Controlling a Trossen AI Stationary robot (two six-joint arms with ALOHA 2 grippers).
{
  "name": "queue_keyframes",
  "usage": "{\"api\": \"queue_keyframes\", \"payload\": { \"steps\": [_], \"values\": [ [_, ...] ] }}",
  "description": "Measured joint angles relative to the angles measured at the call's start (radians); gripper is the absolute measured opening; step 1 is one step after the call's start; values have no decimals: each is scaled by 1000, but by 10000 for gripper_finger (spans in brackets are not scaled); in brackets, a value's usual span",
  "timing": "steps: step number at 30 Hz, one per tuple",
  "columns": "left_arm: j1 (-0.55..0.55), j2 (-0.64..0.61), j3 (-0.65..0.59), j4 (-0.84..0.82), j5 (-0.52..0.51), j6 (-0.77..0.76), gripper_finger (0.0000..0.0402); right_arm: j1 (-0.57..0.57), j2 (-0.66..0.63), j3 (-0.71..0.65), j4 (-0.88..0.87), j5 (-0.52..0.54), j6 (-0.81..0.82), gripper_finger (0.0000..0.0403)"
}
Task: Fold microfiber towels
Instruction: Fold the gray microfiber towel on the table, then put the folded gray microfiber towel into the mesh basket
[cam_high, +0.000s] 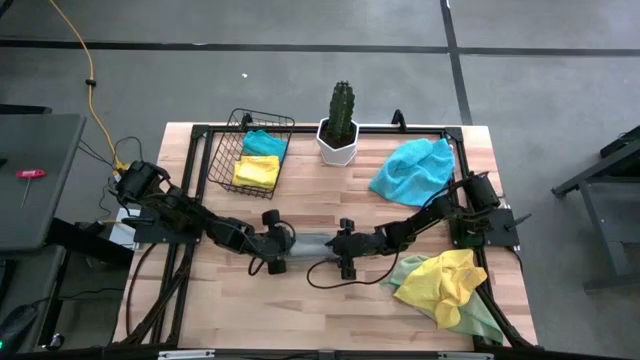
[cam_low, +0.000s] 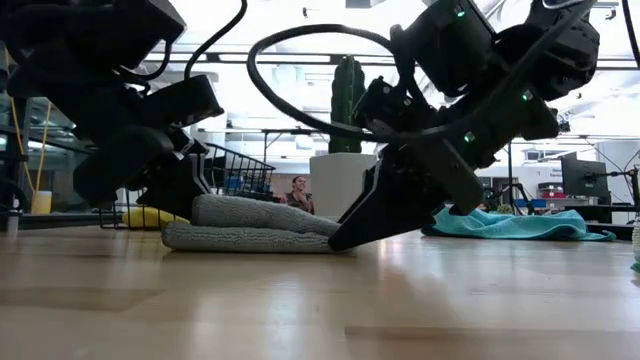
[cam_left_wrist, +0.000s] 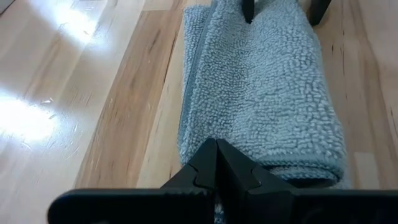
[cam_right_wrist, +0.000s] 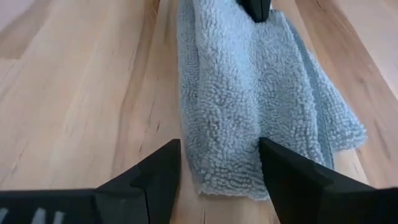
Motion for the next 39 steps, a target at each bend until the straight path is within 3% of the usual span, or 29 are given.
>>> {"api": "queue_keyframes", "payload": {
  "steps": [8,22,29,34,39],
  "values": [
    [0,0,0,0,0,0,0,27,-6,-2,-6,26,-26,208],
    [-2,0,16,19,1,18,0,106,-157,-4,-184,216,-65,208],
    [-33,0,65,19,3,89,0,135,-173,-4,-225,279,-66,208],
    [-76,-36,115,-81,-86,107,3,149,-176,-4,-298,340,-56,208],
    [-136,-117,153,-192,-209,106,16,169,-226,-5,-468,465,20,208]
  ]
}}
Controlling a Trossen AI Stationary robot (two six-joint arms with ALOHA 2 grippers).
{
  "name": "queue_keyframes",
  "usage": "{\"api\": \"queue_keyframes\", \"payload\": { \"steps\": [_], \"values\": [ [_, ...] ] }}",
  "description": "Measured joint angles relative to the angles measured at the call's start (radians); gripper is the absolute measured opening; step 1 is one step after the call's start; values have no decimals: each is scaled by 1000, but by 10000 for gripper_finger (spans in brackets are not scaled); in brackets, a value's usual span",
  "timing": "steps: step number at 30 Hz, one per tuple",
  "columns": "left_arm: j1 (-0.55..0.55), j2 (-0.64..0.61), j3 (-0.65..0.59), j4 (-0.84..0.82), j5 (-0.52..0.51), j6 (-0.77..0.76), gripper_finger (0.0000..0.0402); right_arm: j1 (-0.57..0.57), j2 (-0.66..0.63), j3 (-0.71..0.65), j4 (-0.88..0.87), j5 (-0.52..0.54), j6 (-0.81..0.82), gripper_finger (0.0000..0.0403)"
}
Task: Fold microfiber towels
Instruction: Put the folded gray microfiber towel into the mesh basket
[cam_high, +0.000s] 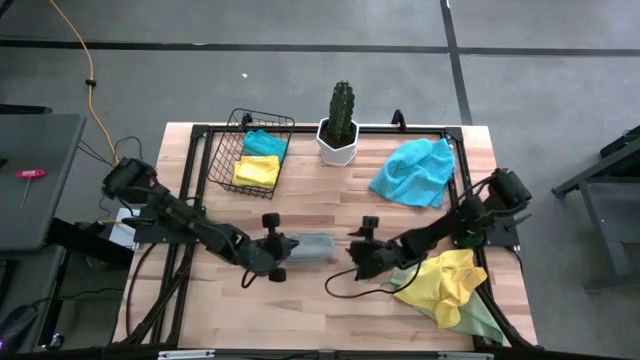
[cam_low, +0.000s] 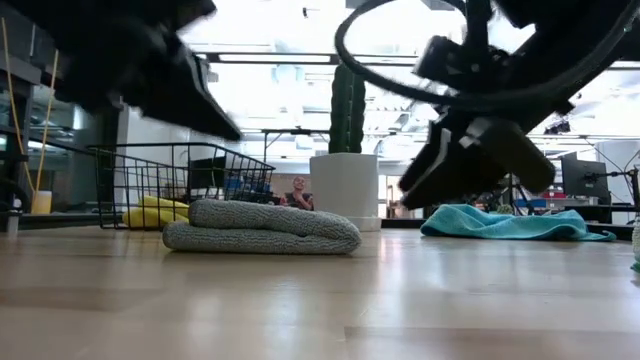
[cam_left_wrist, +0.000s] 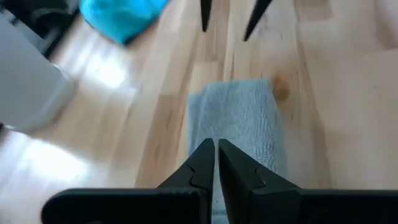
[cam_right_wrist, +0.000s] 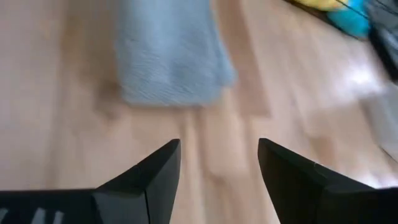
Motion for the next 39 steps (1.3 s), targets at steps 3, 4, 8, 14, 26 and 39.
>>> {"api": "queue_keyframes", "payload": {
  "steps": [3,4,8,14,26,39],
  "values": [
    [-39,-40,3,13,-37,0,27,21,-68,-27,-105,86,86,208],
    [-52,-54,2,7,-45,0,32,31,-93,-49,-110,110,116,208],
    [-88,-66,1,52,-60,0,57,78,-230,-200,-79,201,248,208],
    [-90,18,1,255,0,33,122,124,-424,-443,179,294,345,208],
    [-61,210,256,-30,61,40,258,110,-482,-515,470,233,167,208],
    [-6,350,296,-216,61,-53,267,88,-463,-510,465,201,187,208]
  ]
}}
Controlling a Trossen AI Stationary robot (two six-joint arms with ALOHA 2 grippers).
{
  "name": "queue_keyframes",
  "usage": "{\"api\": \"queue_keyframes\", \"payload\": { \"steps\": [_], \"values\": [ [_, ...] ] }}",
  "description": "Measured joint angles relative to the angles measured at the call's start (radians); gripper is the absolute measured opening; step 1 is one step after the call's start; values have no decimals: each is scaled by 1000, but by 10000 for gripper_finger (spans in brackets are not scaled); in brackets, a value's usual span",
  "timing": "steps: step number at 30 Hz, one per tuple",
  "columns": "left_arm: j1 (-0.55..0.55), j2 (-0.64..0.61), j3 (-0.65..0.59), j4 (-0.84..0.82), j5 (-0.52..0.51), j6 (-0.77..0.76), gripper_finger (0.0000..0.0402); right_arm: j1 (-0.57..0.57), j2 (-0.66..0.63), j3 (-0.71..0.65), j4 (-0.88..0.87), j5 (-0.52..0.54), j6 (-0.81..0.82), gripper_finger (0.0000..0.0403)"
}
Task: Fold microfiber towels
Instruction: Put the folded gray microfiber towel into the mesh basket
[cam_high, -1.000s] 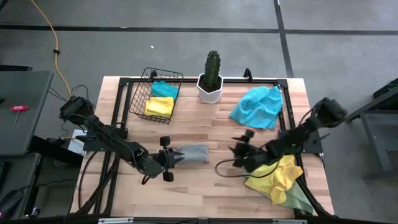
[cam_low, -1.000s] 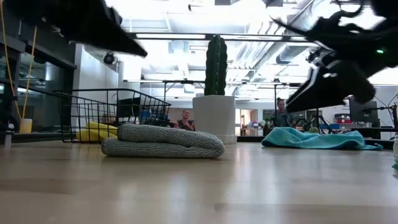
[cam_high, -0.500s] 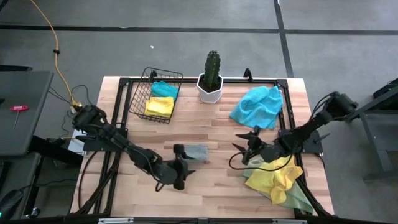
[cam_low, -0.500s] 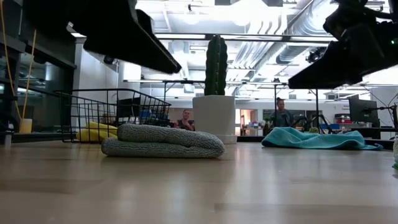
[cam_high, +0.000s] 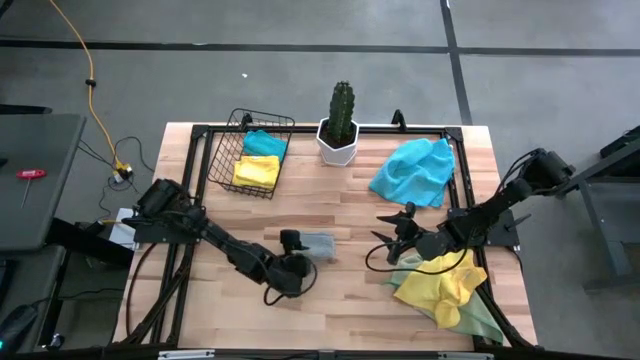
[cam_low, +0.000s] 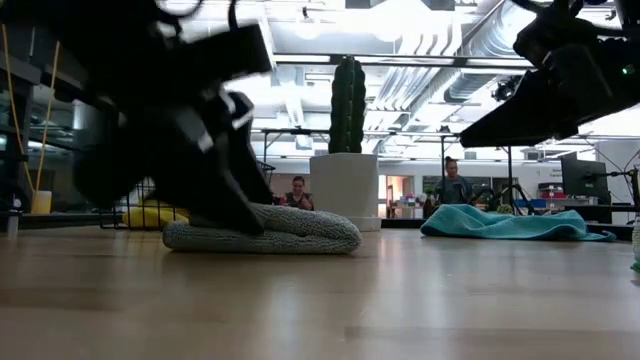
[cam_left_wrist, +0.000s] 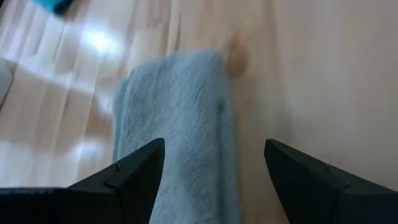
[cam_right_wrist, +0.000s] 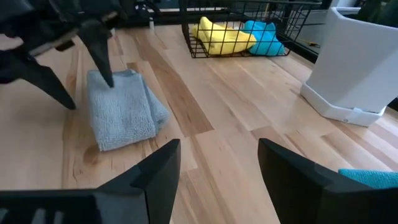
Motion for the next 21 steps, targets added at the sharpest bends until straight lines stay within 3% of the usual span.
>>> {"api": "queue_keyframes", "payload": {
  "steps": [12,16,21],
  "values": [
    [50,60,4,-33,41,-35,254,0,4,0,-1,-2,3,208],
    [68,61,4,-56,64,-59,182,0,4,0,-1,-2,3,208],
    [88,63,-3,-86,43,-43,28,0,4,0,3,-2,4,208]
  ]
}}
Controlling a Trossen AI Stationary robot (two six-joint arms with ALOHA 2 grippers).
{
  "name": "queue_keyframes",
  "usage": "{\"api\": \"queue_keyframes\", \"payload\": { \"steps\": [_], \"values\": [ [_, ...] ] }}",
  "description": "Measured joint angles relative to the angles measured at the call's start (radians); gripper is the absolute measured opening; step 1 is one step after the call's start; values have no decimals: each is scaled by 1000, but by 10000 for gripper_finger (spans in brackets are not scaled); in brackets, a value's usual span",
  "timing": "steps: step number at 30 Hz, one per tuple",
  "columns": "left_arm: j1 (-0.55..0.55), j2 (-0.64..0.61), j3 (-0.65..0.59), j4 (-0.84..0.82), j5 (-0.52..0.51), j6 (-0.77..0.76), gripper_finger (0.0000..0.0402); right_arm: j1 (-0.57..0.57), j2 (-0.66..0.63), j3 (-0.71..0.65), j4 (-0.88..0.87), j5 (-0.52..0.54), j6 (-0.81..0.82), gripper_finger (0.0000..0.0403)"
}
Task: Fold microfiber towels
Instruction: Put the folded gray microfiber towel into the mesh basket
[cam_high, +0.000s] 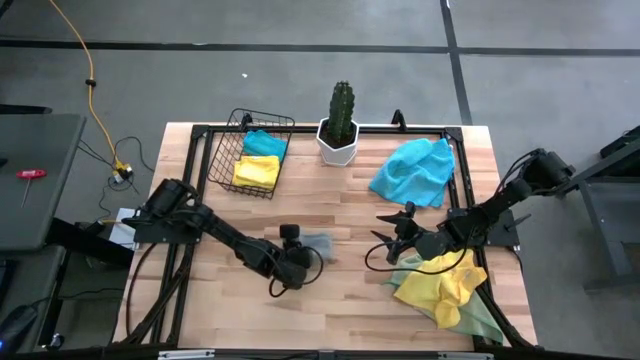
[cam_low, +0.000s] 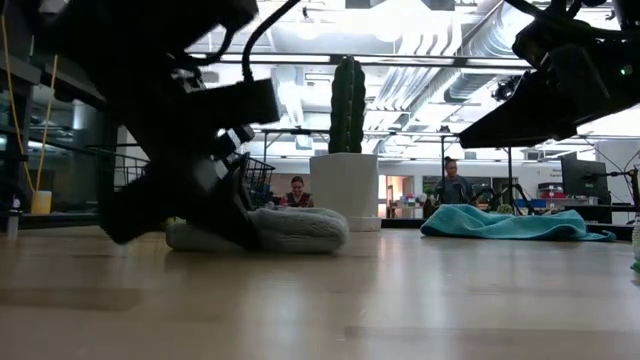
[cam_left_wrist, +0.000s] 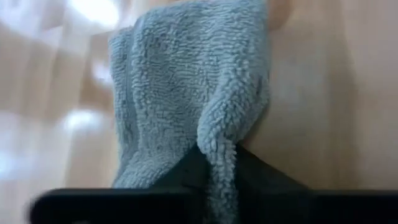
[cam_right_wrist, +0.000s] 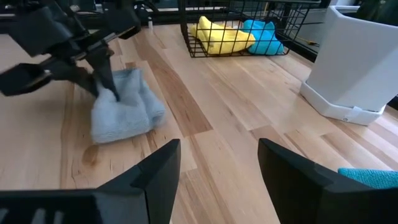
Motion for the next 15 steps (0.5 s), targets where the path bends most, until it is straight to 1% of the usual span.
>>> {"api": "queue_keyframes", "payload": {
  "steps": [1,4,6,10,15],
  "values": [
    [0,-3,-1,-6,-20,14,17,0,0,0,0,0,0,208],
    [-10,-38,-9,-62,-39,76,15,0,0,0,0,0,0,208],
    [-16,-91,-11,-100,-39,116,7,0,0,0,-3,-1,0,208],
    [-20,-276,-6,-245,-73,163,5,0,0,0,-3,-1,0,208],
    [21,-535,6,-412,-196,294,3,0,0,0,-4,-1,0,208]
  ]
}}
